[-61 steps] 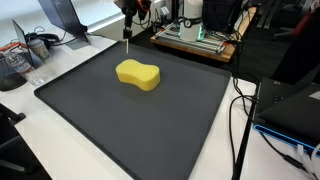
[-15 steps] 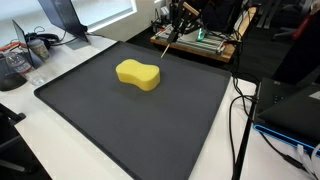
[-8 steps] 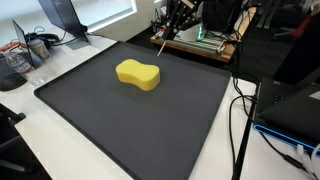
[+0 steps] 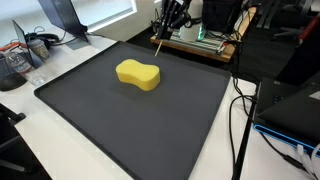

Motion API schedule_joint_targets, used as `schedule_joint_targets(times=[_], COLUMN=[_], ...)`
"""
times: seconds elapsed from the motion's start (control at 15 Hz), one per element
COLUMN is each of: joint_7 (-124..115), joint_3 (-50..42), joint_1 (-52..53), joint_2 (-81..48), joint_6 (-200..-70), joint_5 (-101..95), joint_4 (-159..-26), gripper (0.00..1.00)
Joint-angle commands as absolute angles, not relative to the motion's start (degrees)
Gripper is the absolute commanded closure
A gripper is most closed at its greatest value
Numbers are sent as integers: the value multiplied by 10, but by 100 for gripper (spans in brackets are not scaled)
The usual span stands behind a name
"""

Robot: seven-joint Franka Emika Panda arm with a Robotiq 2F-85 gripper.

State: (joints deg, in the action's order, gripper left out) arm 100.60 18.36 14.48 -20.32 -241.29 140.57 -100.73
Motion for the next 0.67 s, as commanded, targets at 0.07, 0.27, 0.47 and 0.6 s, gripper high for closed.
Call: schedule_joint_targets(times=[0.07, 0.27, 0.47, 0.6], joint_7=[958, 973, 906, 857], joint_3=[182, 186, 249, 267], joint_1=[121, 74, -13, -40], joint_2=[-235, -256, -278, -292], joint_6=[-2428, -2440, -2432, -2435], joint_5=[1420, 1467, 1442, 1440], joint_4=[-944, -892, -895, -888], gripper=[97, 97, 97, 97])
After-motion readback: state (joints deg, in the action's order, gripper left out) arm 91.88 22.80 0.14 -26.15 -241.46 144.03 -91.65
